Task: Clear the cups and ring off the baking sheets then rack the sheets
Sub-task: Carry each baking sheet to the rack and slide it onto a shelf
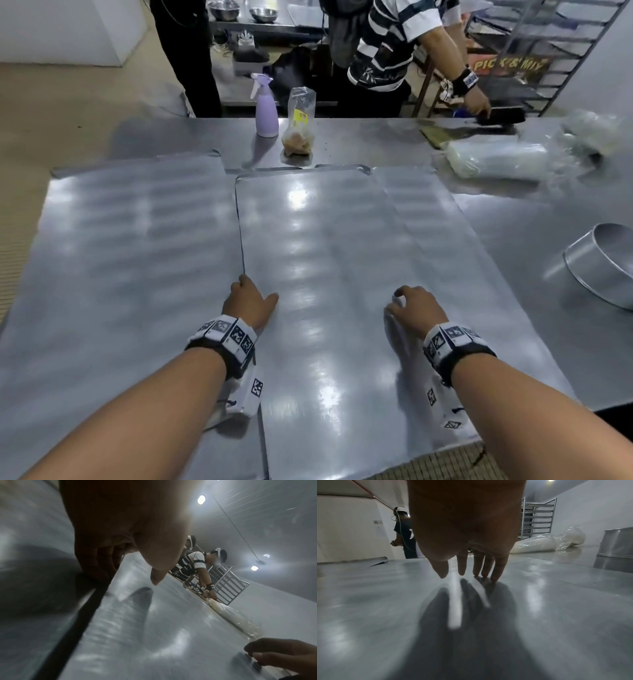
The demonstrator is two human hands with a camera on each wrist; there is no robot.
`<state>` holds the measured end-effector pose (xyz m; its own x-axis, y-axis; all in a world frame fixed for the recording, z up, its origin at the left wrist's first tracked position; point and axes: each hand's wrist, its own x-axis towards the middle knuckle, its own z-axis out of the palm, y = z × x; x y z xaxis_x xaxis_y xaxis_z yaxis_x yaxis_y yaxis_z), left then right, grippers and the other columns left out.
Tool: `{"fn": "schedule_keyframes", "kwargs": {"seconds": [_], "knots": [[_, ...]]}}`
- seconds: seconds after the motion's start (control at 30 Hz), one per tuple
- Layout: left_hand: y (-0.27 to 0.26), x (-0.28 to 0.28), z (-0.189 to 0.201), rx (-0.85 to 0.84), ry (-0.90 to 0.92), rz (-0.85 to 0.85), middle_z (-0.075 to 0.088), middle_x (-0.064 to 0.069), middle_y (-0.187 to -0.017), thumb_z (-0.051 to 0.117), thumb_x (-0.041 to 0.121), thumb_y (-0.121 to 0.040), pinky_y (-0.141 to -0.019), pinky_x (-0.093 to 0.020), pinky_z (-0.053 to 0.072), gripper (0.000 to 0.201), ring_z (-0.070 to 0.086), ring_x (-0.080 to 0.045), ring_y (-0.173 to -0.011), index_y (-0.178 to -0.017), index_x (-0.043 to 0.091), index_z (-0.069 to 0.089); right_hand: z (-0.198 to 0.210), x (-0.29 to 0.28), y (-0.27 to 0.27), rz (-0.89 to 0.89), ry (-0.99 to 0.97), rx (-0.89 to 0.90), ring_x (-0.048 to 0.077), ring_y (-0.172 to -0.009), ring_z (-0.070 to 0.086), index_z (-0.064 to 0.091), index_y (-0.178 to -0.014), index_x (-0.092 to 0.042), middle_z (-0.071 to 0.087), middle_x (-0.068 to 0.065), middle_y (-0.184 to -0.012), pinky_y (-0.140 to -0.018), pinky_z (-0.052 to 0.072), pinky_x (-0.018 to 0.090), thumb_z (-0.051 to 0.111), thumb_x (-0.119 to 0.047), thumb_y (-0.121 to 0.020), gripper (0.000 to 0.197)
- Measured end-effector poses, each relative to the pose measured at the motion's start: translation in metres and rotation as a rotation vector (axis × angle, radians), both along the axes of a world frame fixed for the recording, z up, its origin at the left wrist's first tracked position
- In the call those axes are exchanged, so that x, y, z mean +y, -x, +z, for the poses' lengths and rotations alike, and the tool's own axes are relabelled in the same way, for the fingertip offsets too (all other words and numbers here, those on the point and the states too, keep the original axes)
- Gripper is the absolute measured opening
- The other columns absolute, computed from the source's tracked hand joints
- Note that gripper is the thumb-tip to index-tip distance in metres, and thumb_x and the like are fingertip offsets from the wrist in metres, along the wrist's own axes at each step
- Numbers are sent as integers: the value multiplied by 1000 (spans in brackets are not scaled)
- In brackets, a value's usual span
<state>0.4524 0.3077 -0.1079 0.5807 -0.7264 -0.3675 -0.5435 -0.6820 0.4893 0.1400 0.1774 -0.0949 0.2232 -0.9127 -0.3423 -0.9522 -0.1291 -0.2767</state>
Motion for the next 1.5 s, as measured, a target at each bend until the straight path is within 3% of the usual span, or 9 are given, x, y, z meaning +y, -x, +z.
{"fn": "schedule_keyframes", "kwargs": {"seconds": [0.13, 0.33, 0.57, 0.63, 0.73, 0.9, 1.03, 1.27, 1.5], "knots": [[-5, -5, -7, -3, 0, 43, 53, -16, -136, 64, 57, -85, -90, -36, 52, 79, 59, -33, -114, -141, 6, 42, -2, -42, 17, -60, 5, 24, 37, -128, 47, 54, -137, -18, 51, 16, -140, -104, 44, 43, 59, -37, -92, 49], [-2, -14, -7, 70, 67, 207, 62, -11, -129, 75, 50, -78, -92, -37, 53, 77, 62, -33, -111, -137, 10, 47, -10, -93, 32, -171, 37, 31, 43, -118, 49, 53, -126, -11, 53, 22, -127, -95, 48, 47, 65, -43, -82, 56], [22, -20, 0, 100, 213, 369, 69, -14, -119, 79, 25, -80, -95, -39, 52, 48, 65, -33, -106, -122, 11, 62, -24, -142, 46, -209, -139, -215, 34, -96, 60, 58, -117, -12, 63, 15, -114, -72, 45, 32, 76, -39, -62, 63], [31, -21, 6, 98, 257, 395, 69, -14, -118, 79, 21, -79, -95, -39, 52, 46, 66, -32, -105, -121, 10, 63, -28, -156, 54, -187, -187, -291, 31, -95, 63, 60, -123, -15, 65, 12, -118, -73, 46, 28, 75, -38, -55, 74], [48, -25, 13, 118, 323, 434, 71, -11, -110, 80, 18, -80, -91, -38, 53, 39, 68, -29, -99, -115, 11, 65, -20, -169, 71, -187, -204, -375, 28, -93, 60, 59, -125, -14, 66, 11, -118, -78, 45, 27, 80, -26, -68, 62], [89, -50, 21, 181, 420, 436, 69, -2, -100, 79, 11, -82, -86, -32, 50, 27, 67, -24, -92, -103, 15, 61, -11, -190, 113, -193, -197, -483, 32, -112, 62, 48, -140, -11, 62, 15, -129, -95, 51, 35, 84, -27, -69, 81], [117, -88, 16, 212, 427, 361, 70, -2, -106, 81, 13, -79, -94, -36, 52, 35, 68, -23, -97, -109, 17, 62, -12, -206, 157, -262, -154, -510, 32, -114, 62, 47, -141, -12, 62, 15, -129, -100, 50, 39, 84, -25, -69, 82], [141, -150, 3, 216, 333, 265, 72, -9, -108, 79, 15, -80, -90, -35, 52, 39, 68, -28, -98, -116, 15, 64, -24, -224, 209, -367, -91, -519, 33, -109, 64, 57, -129, -15, 68, 13, -121, -100, 50, 47, 85, -22, -69, 66], [138, -168, -5, 100, 210, 222, 72, -10, -116, 79, 28, -81, -91, -36, 53, 44, 68, -31, -101, -120, 13, 65, -29, -233, 215, -291, -83, -459, 28, -102, 68, 62, -124, -20, 72, 6, -115, -93, 54, 41, 82, -29, -70, 58]]}}
